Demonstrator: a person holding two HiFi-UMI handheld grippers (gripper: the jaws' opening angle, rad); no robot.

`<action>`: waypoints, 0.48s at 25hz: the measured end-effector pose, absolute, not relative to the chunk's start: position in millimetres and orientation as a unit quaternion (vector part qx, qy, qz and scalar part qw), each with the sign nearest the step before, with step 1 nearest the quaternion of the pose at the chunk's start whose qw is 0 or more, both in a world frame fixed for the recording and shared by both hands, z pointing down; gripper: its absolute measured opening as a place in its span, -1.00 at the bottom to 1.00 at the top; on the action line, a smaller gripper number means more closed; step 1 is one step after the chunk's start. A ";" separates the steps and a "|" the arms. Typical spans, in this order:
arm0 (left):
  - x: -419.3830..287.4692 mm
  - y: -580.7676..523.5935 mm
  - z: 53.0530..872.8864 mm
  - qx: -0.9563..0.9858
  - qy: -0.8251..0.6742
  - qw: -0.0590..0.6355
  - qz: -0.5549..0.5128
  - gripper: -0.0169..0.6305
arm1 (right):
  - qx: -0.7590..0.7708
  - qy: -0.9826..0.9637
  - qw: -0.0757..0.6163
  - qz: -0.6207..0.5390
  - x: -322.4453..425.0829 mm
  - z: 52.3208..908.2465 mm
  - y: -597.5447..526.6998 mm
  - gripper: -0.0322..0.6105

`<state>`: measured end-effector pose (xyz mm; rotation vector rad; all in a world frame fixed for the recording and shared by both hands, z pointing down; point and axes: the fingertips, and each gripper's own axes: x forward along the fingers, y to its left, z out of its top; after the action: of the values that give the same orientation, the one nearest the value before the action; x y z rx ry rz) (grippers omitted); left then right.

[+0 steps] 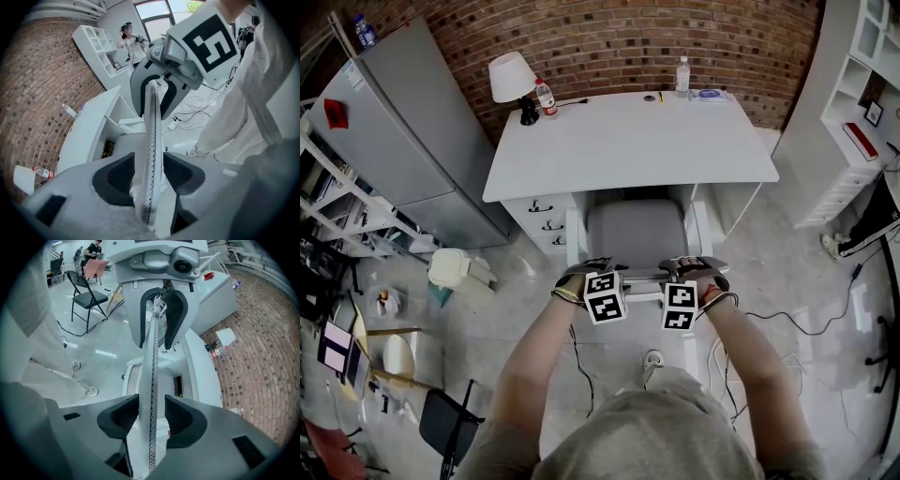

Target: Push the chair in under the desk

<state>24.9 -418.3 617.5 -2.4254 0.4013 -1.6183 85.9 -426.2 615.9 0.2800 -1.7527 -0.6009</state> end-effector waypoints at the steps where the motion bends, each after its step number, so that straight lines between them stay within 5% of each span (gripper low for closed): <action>1: 25.3 -417.5 615.9 -0.821 0.138 0.100 -0.545 -0.38 | 0.123 -0.754 0.591 -0.259 85.3 614.2 -425.0 -0.44; 12: 27.1 -400.0 595.4 -0.827 0.142 0.118 -0.531 -0.38 | 0.149 -0.756 0.581 -0.260 78.5 593.5 -406.7 -0.44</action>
<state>27.1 -400.0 595.4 -2.4191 0.4144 -1.5537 78.5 -406.7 593.5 0.3490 -1.7670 -0.6075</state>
